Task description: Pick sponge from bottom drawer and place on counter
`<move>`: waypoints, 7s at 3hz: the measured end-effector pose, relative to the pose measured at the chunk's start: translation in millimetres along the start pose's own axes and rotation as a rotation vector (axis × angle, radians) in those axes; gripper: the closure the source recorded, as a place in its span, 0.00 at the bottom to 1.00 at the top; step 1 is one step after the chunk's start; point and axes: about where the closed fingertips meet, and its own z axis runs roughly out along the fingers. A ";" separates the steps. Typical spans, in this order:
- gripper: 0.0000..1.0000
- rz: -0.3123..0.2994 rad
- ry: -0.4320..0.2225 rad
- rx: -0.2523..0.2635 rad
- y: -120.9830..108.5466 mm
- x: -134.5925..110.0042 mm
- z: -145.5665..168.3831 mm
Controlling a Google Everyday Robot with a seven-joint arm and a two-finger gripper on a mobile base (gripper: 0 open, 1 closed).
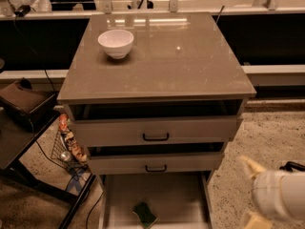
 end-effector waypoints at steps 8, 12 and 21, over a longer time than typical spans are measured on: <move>0.00 0.357 -0.200 0.035 73.6 45.5 375.3; 0.00 0.349 -0.286 -0.007 87.8 47.0 506.3; 0.00 0.421 -0.309 -0.108 58.6 22.4 538.3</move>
Offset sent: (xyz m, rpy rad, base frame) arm -0.0090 0.0162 -0.0624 0.0247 0.0475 -0.0329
